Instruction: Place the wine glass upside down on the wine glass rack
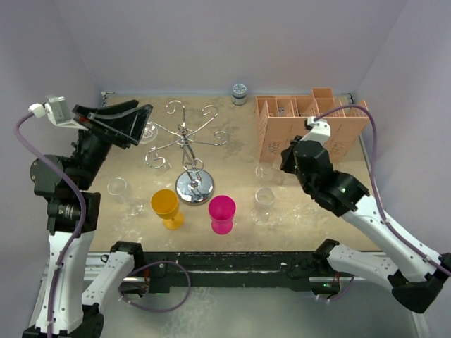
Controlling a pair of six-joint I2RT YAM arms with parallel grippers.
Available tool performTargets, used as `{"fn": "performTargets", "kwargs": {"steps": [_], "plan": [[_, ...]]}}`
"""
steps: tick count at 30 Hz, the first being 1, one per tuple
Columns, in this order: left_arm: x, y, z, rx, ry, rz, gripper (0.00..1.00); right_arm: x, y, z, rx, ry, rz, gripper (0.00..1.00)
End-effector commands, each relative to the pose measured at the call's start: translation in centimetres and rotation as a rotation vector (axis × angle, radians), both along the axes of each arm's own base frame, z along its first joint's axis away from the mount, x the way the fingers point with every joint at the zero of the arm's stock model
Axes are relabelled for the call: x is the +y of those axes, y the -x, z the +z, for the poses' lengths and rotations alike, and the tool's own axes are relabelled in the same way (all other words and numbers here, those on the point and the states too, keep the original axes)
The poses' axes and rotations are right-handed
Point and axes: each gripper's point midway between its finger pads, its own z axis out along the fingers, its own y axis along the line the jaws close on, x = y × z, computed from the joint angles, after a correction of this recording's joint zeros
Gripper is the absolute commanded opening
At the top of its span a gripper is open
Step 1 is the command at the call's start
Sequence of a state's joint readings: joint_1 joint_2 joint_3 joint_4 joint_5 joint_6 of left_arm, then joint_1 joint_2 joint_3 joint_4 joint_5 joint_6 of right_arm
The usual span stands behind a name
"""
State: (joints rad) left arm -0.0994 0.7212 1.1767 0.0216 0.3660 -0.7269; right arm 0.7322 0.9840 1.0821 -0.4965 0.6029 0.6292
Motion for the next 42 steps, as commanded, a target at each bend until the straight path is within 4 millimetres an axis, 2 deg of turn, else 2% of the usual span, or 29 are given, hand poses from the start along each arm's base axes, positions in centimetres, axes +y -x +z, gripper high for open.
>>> {"fn": "performTargets", "kwargs": {"steps": [1,4,9,15,18,21,24,26,32,37,42], "plan": [[-1.9,1.9,2.9,-0.067,0.121,-0.189,0.64,0.7,-0.1,5.2,-0.192,-0.166,0.039,0.00],[-2.1,1.8,3.5,-0.058,0.209,-0.253,0.64,0.4,0.6,7.4,-0.286,-0.231,0.066,0.00],[-3.3,1.5,3.2,-0.024,0.228,-0.356,0.64,-0.3,1.9,11.4,-0.462,-0.310,0.113,0.00],[-3.5,-0.2,2.8,0.034,0.292,-0.382,0.64,-0.8,3.3,14.9,-0.586,-0.395,0.145,0.00],[-4.3,-1.6,2.4,0.081,0.310,-0.403,0.63,-1.2,3.9,16.2,-0.624,-0.428,0.148,0.00],[-6.9,-2.6,1.9,0.119,0.302,-0.435,0.62,-1.5,4.8,17.8,-0.676,-0.465,0.169,0.00],[-10.8,-2.6,1.2,0.157,0.268,-0.501,0.60,-2.1,5.5,18.9,-0.721,-0.480,0.171,0.00],[-12.5,-2.3,0.8,0.166,0.253,-0.534,0.58,-2.7,5.8,19.1,-0.754,-0.488,0.159,0.00],[-14.4,-2.0,0.3,0.178,0.260,-0.537,0.58,-3.9,7.3,20.3,-0.857,-0.564,0.157,0.00],[-16.9,-1.2,0.0,0.181,0.296,-0.563,0.55,-5.2,8.6,22.1,-0.968,-0.637,0.146,0.00],[-19.0,-2.7,-1.0,0.254,0.362,-0.474,0.49,-5.6,9.4,23.6,-1.057,-0.707,0.152,0.00]]}}
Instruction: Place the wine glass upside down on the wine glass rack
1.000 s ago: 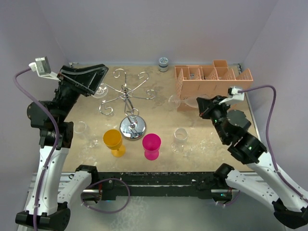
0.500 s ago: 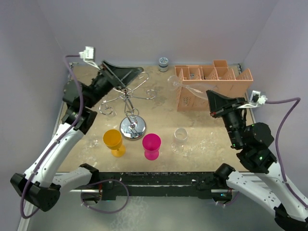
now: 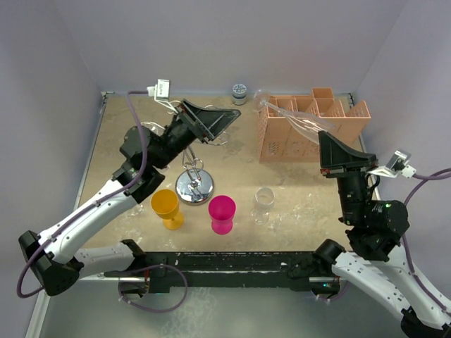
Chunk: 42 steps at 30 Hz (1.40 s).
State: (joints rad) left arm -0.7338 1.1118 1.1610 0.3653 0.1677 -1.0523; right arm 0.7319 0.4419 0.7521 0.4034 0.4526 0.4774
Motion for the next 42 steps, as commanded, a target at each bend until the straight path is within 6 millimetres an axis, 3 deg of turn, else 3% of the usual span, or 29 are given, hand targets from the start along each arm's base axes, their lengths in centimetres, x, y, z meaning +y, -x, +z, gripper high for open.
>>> {"fn": "performTargets", "kwargs": {"steps": [1,5,10,15,22,27,35,42], "plan": [[-0.6,-1.8,1.7,0.018,0.067,0.139,0.49,-1.8,2.3,5.0,-0.196,-0.148,0.005,0.00],[-3.0,-2.6,0.8,0.077,0.029,0.179,0.47,-1.8,2.4,5.6,-0.209,-0.213,0.030,0.00],[-4.7,-4.6,-0.6,0.168,0.066,0.248,0.48,-1.0,2.5,5.1,-0.228,-0.271,0.094,0.00],[-5.7,-5.3,0.4,0.172,0.146,0.230,0.50,-0.3,2.7,4.7,-0.235,-0.298,0.147,0.00],[-3.8,-6.9,-0.3,0.254,0.305,0.346,0.50,0.2,3.0,4.1,-0.240,-0.310,0.189,0.00],[-3.6,-7.1,-0.1,0.270,0.361,0.398,0.49,0.3,3.2,4.0,-0.236,-0.299,0.197,0.00],[-3.4,-7.8,-0.5,0.346,0.483,0.395,0.36,1.4,3.0,3.2,-0.213,-0.259,0.227,0.00],[-3.1,-7.8,-0.2,0.358,0.532,0.383,0.34,1.8,3.3,2.6,-0.214,-0.243,0.255,0.00]]}}
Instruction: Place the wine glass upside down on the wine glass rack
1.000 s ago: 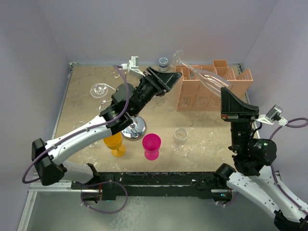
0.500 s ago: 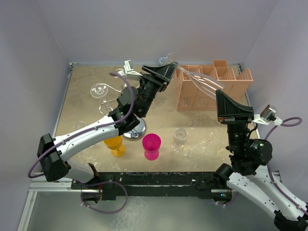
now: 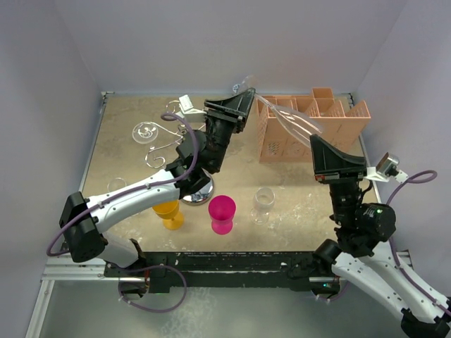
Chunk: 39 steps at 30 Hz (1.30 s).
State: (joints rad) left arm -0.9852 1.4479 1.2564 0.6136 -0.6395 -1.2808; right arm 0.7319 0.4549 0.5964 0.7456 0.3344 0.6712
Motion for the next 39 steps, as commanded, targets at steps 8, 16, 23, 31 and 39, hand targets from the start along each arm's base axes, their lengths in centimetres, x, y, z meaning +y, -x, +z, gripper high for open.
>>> {"fn": "performTargets", "kwargs": {"steps": [8,16,23,31,39], "plan": [[1.9,0.4,3.3,-0.037,0.174,0.016,0.34,0.1,2.9,1.7,-0.101,-0.003,0.093,0.00],[1.3,0.7,5.0,-0.077,0.138,0.004,0.30,1.3,3.0,2.0,-0.093,0.009,0.156,0.00],[1.3,0.8,5.4,-0.097,0.080,0.017,0.17,1.7,2.9,3.1,-0.102,-0.024,0.184,0.00],[3.3,1.2,5.8,-0.118,0.059,0.088,0.00,1.5,2.5,2.3,-0.063,-0.028,0.174,0.00],[5.2,2.2,7.7,-0.224,-0.119,0.183,0.00,0.8,0.2,-0.6,0.125,0.066,0.068,0.64]]}}
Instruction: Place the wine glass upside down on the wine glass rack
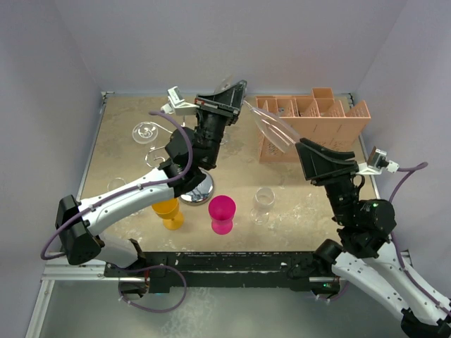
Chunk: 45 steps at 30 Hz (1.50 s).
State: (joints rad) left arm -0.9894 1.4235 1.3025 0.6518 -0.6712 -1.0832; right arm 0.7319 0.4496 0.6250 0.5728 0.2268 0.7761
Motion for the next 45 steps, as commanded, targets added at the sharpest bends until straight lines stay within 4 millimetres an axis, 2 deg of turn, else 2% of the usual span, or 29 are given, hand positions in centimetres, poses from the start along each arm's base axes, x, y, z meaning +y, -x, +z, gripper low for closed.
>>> {"fn": "performTargets", "kwargs": {"steps": [1,6,9,14,18,21,24,27,31,34,36,41,45], "plan": [[3.4,1.8,4.8,-0.137,-0.094,0.097,0.00,-1.8,-0.3,0.9,0.051,0.033,-0.089,0.69],[3.3,2.1,5.1,-0.183,-0.345,0.140,0.00,-1.6,-0.7,-0.8,0.104,0.217,-0.132,0.79],[1.9,2.9,6.2,-0.269,-0.471,0.097,0.00,-1.6,-0.4,-0.8,0.086,0.312,-0.143,0.81],[-1.4,5.3,6.2,-0.471,-0.670,-0.031,0.00,-0.7,0.6,1.7,-0.044,0.439,-0.130,0.81],[-2.6,7.1,6.1,-0.580,-0.749,-0.111,0.00,1.0,1.2,4.3,-0.158,0.504,-0.081,0.80],[-3.5,8.6,5.7,-0.655,-0.796,-0.187,0.00,2.2,1.0,5.3,-0.194,0.525,-0.052,0.78],[-3.6,9.6,5.4,-0.696,-0.805,-0.223,0.00,3.9,0.7,5.3,-0.221,0.566,-0.001,0.75],[-3.7,10.9,5.5,-0.745,-0.792,-0.269,0.00,5.7,0.0,4.0,-0.208,0.625,0.053,0.71],[-4.6,13.3,4.9,-0.849,-0.790,-0.375,0.00,7.0,-0.6,2.9,-0.187,0.650,0.098,0.65],[-4.5,15.4,4.9,-0.948,-0.762,-0.431,0.00,7.2,-1.0,2.9,-0.178,0.640,0.101,0.64],[-4.2,16.1,4.9,-0.977,-0.740,-0.441,0.00,7.2,-1.3,3.0,-0.170,0.631,0.088,0.63],[-4.1,16.5,4.8,-0.983,-0.729,-0.456,0.00,7.0,-1.1,3.9,-0.197,0.582,0.077,0.59],[-4.2,17.0,5.0,-0.984,-0.682,-0.484,0.00,7.1,-1.0,4.2,-0.218,0.530,0.084,0.50]]}}
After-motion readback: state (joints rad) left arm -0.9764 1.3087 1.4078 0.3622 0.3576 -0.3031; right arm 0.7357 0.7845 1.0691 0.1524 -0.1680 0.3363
